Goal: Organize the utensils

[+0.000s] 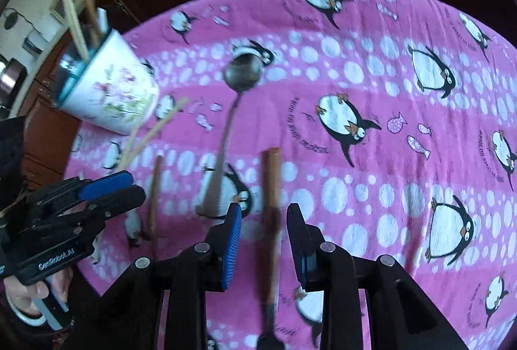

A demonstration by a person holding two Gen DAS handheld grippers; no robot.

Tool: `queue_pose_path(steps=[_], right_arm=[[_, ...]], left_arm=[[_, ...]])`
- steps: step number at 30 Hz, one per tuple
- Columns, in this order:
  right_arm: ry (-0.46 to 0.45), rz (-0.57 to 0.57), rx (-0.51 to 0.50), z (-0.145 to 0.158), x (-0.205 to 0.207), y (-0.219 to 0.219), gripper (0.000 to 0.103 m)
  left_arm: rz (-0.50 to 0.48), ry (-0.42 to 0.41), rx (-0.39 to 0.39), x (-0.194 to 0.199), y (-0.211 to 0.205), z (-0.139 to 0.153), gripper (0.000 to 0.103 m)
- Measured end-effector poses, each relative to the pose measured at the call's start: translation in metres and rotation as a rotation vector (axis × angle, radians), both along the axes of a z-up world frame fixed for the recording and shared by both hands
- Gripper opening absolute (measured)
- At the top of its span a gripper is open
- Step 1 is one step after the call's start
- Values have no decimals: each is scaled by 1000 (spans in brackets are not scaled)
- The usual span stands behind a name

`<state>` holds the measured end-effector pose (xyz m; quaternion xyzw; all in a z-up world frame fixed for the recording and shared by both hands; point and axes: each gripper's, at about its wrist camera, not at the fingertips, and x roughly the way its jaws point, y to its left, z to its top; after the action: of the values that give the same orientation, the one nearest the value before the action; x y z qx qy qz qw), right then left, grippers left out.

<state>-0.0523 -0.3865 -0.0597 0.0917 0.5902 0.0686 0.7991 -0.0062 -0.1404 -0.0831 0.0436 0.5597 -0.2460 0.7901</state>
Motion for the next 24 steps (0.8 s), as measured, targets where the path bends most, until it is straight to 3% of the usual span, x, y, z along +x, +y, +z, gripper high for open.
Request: queue_pose_path(steps=[3,5,7,10,12,16,24], right_arm=[[-5,8,32,-10,13,2,27],[-22,30,19,-13,21,6,21],[-36,51,-4,-15,20,12,9],[-64,52,7,-7,16,8,9],[-110,52,24,10,6,3,9],[-197,66,46,47,-14,4,9],[-330,109,89,104,-55,10,9]], left_arm=[[-1,3,32,5,-10,-9,32],[-3,5,44,6,-17,-14,32],[0,-16,46,6,-20,-14,31],[4,-14,16,6,-17,-10,11],[17,14,-52,7,-10,-6,9],[11,-48,-118,-7,15,26,7],[-3,-193,-177,-41,48,86,6]])
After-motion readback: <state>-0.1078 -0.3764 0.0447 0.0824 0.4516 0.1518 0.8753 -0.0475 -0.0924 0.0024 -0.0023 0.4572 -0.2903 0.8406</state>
